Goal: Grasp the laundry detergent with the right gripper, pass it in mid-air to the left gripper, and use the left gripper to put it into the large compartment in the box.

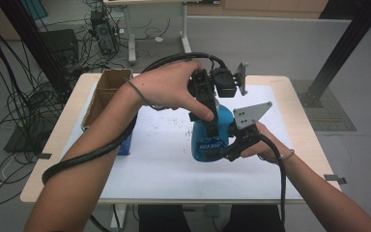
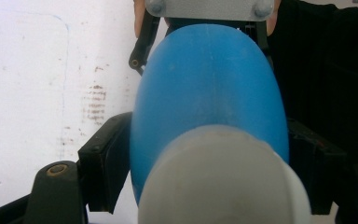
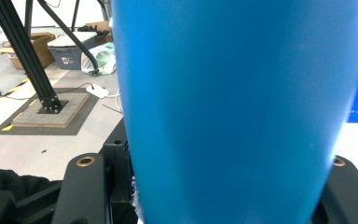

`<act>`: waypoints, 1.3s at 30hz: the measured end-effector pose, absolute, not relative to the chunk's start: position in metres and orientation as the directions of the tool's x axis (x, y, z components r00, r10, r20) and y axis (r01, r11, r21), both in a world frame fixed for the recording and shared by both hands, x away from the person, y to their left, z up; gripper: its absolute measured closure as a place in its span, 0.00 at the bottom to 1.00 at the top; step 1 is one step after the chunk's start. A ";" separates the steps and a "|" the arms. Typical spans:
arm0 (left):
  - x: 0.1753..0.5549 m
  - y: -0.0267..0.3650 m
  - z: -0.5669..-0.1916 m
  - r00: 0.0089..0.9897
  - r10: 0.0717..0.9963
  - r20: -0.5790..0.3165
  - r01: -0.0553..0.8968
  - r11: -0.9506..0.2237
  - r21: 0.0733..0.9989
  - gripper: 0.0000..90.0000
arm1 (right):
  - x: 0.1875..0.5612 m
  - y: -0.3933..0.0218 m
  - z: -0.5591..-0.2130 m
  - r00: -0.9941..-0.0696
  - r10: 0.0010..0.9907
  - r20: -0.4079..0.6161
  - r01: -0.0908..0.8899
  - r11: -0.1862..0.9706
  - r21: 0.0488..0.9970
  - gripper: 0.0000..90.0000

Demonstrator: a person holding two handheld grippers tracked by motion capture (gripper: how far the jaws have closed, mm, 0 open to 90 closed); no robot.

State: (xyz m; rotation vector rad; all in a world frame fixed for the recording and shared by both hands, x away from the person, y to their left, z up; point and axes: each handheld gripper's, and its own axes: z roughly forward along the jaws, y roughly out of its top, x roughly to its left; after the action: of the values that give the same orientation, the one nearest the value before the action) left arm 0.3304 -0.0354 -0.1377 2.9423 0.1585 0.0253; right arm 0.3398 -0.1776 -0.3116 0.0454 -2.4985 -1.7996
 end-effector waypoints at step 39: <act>0.330 -0.040 -0.136 0.991 0.135 -0.011 0.134 -0.975 0.178 0.41 | 0.339 -0.179 -0.312 -0.998 -0.064 0.030 0.009 0.308 0.951 0.45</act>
State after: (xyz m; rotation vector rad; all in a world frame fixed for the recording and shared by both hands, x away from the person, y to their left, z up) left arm 0.3305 -0.0397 -0.1364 2.9550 0.2013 0.0018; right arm 0.3394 -0.1791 -0.3116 0.0521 -2.4903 -1.8115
